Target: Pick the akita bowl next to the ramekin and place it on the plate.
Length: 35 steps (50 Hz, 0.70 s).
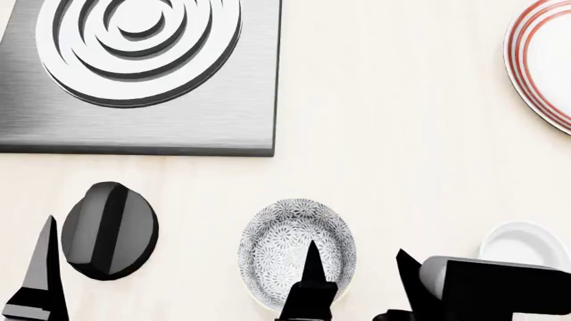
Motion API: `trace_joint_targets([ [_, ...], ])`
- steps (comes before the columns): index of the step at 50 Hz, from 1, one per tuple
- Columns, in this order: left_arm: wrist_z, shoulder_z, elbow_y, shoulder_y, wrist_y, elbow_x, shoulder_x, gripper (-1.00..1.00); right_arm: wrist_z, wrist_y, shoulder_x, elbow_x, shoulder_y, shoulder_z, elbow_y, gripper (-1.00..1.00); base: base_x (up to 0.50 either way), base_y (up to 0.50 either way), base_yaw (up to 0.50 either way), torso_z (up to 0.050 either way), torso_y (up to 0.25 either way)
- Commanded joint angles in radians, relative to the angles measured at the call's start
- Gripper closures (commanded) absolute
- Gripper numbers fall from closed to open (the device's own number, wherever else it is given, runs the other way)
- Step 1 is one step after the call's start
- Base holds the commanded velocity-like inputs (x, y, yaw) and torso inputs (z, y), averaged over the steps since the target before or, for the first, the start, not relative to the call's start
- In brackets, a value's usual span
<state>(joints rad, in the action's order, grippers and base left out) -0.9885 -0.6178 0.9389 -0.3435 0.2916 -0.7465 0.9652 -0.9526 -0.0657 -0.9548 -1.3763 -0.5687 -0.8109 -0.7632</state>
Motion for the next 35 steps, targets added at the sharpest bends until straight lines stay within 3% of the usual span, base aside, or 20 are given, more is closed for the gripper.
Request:
trace_joint_targets([
  [1, 0.0, -0.001, -0.003, 0.001, -0.005, 0.0, 0.002, -1.0, 0.019, 0.0, 0.014, -0.006, 0.004, -0.005, 0.033, -1.0, 0.0, 0.0, 0.0, 0.0, 0.0],
  [35, 0.0, -0.006, -0.006, 0.003, -0.014, 0.001, 0.005, -1.0, 0.079, 0.0, 0.063, -0.013, 0.011, -0.019, 0.142, -1.0, 0.0, 0.0, 0.0, 0.0, 0.0],
])
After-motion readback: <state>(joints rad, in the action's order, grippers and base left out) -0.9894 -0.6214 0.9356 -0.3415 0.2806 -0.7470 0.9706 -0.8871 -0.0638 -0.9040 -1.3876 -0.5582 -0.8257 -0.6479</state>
